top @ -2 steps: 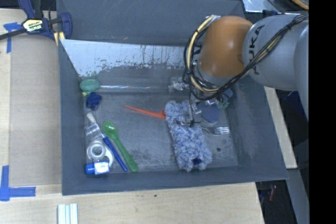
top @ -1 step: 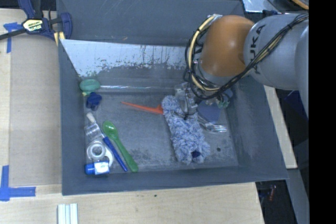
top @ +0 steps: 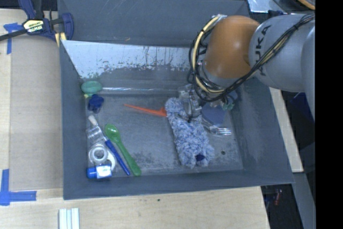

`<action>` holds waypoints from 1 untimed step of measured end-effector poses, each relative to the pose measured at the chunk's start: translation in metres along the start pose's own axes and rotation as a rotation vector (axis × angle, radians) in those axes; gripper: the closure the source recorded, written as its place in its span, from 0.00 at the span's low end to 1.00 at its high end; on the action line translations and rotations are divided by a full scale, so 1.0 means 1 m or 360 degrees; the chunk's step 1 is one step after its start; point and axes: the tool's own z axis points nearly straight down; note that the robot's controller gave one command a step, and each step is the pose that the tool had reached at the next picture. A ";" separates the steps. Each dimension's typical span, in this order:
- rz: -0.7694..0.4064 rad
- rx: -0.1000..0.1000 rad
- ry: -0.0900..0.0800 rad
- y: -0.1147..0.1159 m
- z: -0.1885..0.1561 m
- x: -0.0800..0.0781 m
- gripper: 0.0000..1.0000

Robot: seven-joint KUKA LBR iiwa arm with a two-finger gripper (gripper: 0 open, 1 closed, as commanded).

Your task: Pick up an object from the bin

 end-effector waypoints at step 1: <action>0.0000 0.0001 -0.0004 0.000 -0.002 0.000 1.00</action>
Offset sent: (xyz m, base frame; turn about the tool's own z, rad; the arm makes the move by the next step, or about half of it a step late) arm 0.0004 0.0001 0.0148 0.0001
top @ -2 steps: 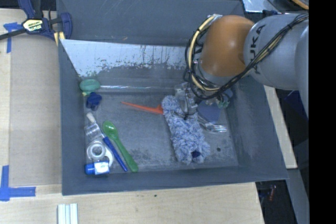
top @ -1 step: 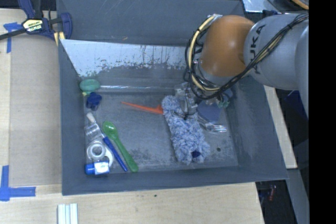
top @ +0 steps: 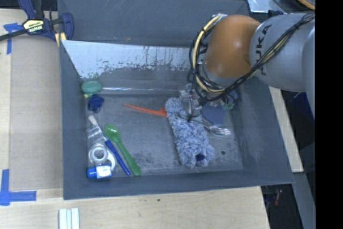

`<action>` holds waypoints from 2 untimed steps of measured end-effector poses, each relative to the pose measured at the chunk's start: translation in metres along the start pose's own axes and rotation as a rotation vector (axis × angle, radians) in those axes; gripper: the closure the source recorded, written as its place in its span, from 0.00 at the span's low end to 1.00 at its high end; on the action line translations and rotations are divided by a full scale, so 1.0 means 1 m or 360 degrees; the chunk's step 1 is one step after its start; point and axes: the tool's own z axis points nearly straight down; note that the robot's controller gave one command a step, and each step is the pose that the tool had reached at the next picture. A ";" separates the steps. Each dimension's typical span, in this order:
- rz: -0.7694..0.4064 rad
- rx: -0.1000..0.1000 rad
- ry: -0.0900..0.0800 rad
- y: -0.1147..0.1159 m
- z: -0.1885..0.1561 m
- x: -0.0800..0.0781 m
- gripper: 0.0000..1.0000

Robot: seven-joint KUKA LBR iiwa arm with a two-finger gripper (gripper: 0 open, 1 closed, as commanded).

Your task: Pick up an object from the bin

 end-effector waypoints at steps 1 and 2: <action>0.0000 0.0000 -0.0003 0.000 -0.005 0.000 1.00; 0.0000 -0.0003 0.0008 0.001 -0.024 0.001 1.00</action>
Offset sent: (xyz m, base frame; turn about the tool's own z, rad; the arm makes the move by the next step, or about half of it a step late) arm 0.0001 0.0003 0.0646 0.0001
